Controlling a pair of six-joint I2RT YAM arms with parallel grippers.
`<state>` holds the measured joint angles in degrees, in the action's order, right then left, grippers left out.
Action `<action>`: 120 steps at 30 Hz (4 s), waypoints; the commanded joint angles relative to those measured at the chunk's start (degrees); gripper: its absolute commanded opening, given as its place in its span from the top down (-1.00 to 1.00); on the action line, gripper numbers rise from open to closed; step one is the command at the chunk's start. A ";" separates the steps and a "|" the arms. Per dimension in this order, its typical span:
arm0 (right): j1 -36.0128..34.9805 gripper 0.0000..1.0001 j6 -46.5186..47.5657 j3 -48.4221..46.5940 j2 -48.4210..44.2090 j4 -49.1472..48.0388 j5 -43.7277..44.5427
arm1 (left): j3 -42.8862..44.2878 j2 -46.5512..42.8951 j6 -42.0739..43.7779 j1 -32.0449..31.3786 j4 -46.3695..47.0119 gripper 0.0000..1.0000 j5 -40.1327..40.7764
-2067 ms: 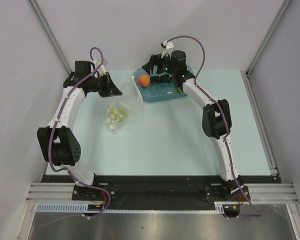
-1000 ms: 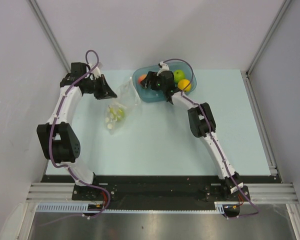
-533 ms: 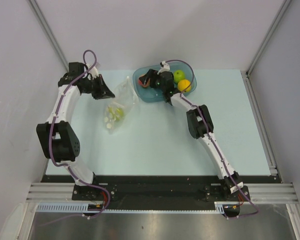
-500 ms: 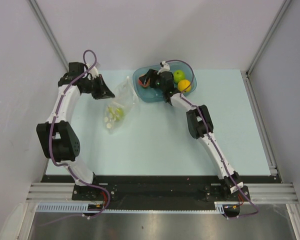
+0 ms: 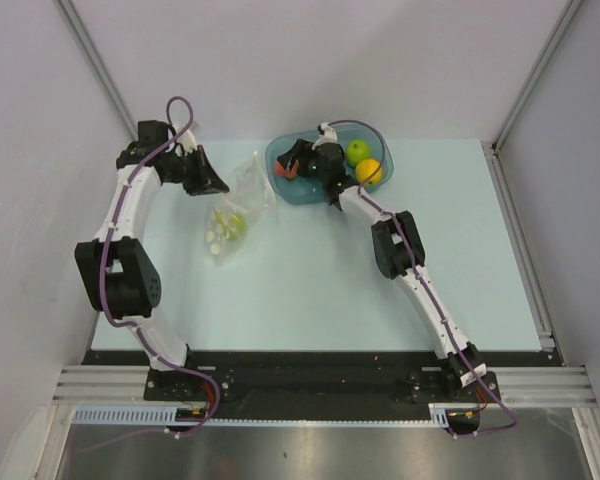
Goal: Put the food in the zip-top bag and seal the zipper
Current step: Pick up the fake fruit from the bin, then place the fake fruit in the zipper food storage bag, then pick up the fake fruit from the bin.
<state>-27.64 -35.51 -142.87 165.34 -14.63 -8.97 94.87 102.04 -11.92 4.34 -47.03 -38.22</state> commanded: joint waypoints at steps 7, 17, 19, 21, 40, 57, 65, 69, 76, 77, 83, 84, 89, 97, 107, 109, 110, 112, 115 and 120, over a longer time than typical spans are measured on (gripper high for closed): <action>0.22 -0.60 2.90 4.87 -4.14 2.68 -4.03 | 2.16 -0.70 1.02 0.67 0.36 0.99 -0.19; 1.62 -0.19 0.97 11.11 -10.28 -1.88 -8.69 | 1.99 -1.32 1.20 0.58 0.44 0.99 0.07; 1.97 -0.01 0.35 13.05 -11.87 -4.35 -9.39 | 1.37 -1.58 1.20 0.67 0.71 0.99 -0.10; 2.24 0.17 -0.09 13.67 -13.81 -5.05 -9.83 | 1.02 -1.76 1.11 0.67 0.88 1.00 -0.28; 3.30 0.23 -8.79 33.26 -35.76 -21.31 -19.50 | 0.05 -2.90 -0.64 -0.91 3.17 0.99 -1.24; -7.87 -0.19 -3.00 45.31 -40.71 -20.88 -22.32 | -1.09 -4.83 -0.91 -1.17 3.70 0.99 -1.16; -7.87 -0.98 0.09 41.54 -41.32 -17.62 -21.00 | -1.44 -5.45 -0.82 -1.17 3.61 0.99 -1.25; -4.72 -0.99 -2.28 38.99 -40.97 -18.50 -21.96 | -1.01 -5.18 -0.82 -1.18 3.61 0.99 -1.42; 4.24 -0.99 9.88 33.19 -37.55 -8.41 -19.07 | -0.48 -4.75 -0.73 -1.26 3.52 0.99 -1.51; 5.04 -1.00 13.41 31.88 -35.63 -6.65 -18.80 | -0.39 -4.74 -0.73 -1.26 3.43 0.99 -1.51; 9.53 -1.00 53.58 15.00 -25.44 17.67 -22.68 | 0.14 -4.22 0.06 -1.35 2.82 0.99 -0.81; 9.62 -0.99 58.92 13.59 -24.63 22.06 -21.54 | 0.14 -4.13 0.14 -1.35 2.64 0.99 -0.63; 9.97 -0.99 87.40 15.07 -21.55 21.85 -13.88 | 0.05 -3.87 0.59 -1.26 2.46 0.99 -0.28; 9.18 -0.99 97.29 13.23 -14.53 17.45 -12.04 | 0.67 -2.99 0.76 -1.26 2.29 0.99 -0.02; 8.39 -0.80 104.59 11.04 -6.45 7.61 -11.24 | 1.55 -2.20 1.29 -1.26 1.67 0.99 0.07; 8.56 -0.43 105.37 8.85 -4.77 6.73 -10.89 | 1.55 -2.11 1.38 -1.26 1.67 0.99 0.07; 8.57 -0.31 105.99 8.31 -3.63 5.94 -10.89 | 1.55 -2.02 1.46 -1.18 1.59 0.99 0.16; 8.74 -0.02 107.13 7.95 -3.00 5.15 -11.15 | 1.81 -1.84 1.55 -1.09 1.50 0.99 0.16; 8.83 0.26 107.31 8.04 -2.91 4.44 -11.86 | 2.51 -1.32 1.55 -1.09 1.32 0.99 0.25; 9.00 1.00 103.54 10.15 -6.41 1.54 -11.42 | 3.56 -0.70 1.20 -1.09 1.23 1.00 -0.10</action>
<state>-19.14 69.95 -133.56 160.31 -9.72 -20.75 95.35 100.86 -11.51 3.38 -46.06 -37.74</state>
